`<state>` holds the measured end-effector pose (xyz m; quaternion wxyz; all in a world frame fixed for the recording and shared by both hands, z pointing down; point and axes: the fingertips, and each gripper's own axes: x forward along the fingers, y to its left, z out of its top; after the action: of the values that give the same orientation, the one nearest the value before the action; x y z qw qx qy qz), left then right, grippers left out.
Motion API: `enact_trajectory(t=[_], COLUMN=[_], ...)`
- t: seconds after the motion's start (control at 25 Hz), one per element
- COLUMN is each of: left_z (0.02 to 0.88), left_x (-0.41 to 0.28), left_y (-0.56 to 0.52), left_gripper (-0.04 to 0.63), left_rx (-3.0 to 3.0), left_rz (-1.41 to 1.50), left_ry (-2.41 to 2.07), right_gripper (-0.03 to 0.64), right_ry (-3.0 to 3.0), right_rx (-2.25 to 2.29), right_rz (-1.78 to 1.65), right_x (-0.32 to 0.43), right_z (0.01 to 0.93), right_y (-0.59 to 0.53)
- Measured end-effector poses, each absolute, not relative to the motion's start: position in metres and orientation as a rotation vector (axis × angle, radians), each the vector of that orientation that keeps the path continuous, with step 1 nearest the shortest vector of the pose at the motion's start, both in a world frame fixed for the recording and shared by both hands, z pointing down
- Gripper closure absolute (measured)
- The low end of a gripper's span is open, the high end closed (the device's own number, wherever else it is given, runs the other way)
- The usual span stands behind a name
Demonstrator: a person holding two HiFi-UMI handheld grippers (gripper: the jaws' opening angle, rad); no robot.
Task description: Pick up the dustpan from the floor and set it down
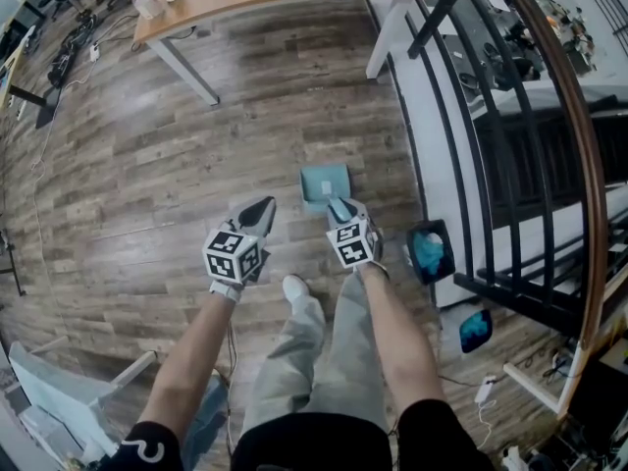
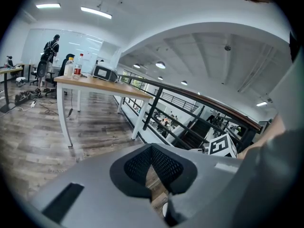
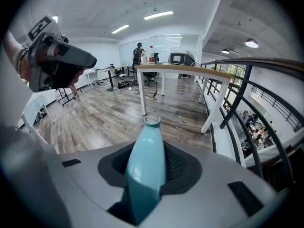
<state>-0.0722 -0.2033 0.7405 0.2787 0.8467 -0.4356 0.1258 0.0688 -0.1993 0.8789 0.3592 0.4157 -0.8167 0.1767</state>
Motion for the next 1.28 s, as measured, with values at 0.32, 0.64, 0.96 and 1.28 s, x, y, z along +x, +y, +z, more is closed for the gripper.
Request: enact_trajectory(t=[0.32, 0.64, 0.96, 1.28], left_z=[0.741, 0.74, 0.74, 0.733], left_x=[-0.068, -0.06, -0.053, -0.046], left_y=[-0.202, -0.194, -0.188, -0.189], left_gripper=[0.597, 0.597, 0.597, 0.597], left_rx=[2.27, 2.27, 2.276, 2.292], left_rz=[0.356, 0.371, 0.396, 0.437], left_ry=[-1.16, -1.138, -1.113, -1.096], right_gripper=[0.44, 0.416, 0.414, 0.416], right_ry=[-2.092, -2.119, -2.131, -2.157], right_rx=[1.077, 1.071, 1.058, 1.041], right_rz=[0.544, 0.598, 0.654, 0.678], right_x=[0.073, 0.075, 0.077, 0.083], right_z=[0.882, 0.868, 0.859, 0.834], right_y=[-0.19, -0.183, -0.179, -0.182])
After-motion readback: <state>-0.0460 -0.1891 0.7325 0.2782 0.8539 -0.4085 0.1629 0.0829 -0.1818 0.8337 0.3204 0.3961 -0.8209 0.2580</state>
